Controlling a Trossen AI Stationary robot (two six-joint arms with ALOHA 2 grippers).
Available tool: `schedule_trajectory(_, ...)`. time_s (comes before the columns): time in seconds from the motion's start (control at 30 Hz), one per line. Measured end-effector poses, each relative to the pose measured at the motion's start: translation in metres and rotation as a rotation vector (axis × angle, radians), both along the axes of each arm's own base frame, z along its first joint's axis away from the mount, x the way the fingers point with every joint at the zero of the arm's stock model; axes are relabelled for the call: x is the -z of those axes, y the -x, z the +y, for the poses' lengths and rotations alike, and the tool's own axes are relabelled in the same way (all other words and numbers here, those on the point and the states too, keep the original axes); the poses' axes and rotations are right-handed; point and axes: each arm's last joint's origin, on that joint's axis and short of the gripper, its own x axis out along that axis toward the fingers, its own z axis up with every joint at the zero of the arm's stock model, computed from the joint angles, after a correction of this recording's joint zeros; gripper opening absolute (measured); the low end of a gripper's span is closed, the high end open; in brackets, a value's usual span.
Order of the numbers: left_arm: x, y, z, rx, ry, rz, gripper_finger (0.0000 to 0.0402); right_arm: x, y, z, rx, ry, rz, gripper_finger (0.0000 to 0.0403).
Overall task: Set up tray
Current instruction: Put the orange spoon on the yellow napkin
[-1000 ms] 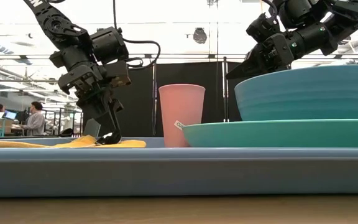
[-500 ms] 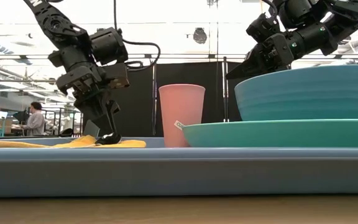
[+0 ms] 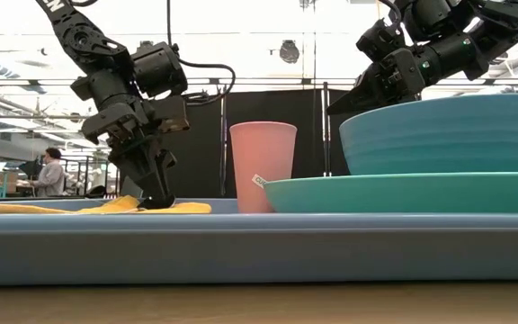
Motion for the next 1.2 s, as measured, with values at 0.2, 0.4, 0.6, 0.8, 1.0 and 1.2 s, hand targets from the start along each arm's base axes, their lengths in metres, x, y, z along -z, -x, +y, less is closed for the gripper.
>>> schedule_trajectory(0.2,0.0,0.0,0.0,0.013,-0.016,-0.009,0.0104,0.0,0.0,0.0,-0.002,0.005,0.001,0.0)
schedule_trajectory(0.4,-0.001,-0.001,0.0,0.015,0.001,-0.017,0.002,0.0,0.0,0.0,-0.003,0.007,0.001,0.0)
schedule_trajectory(0.6,-0.002,-0.002,-0.001,-0.006,0.016,-0.017,0.0019,0.0,0.0,0.0,-0.003,0.007,0.001,0.0)
schedule_trajectory(0.8,-0.01,-0.007,0.003,-0.075,0.116,-0.032,0.001,0.0,0.0,0.0,-0.003,0.007,0.001,0.0)
schedule_trajectory(1.0,-0.028,-0.021,-0.001,-0.073,0.129,-0.045,0.0005,0.0,0.0,0.0,-0.003,0.008,0.001,0.0)
schedule_trajectory(1.2,-0.04,-0.029,-0.003,-0.101,0.19,-0.055,0.0003,0.0,0.0,0.0,-0.003,0.007,0.001,0.0)
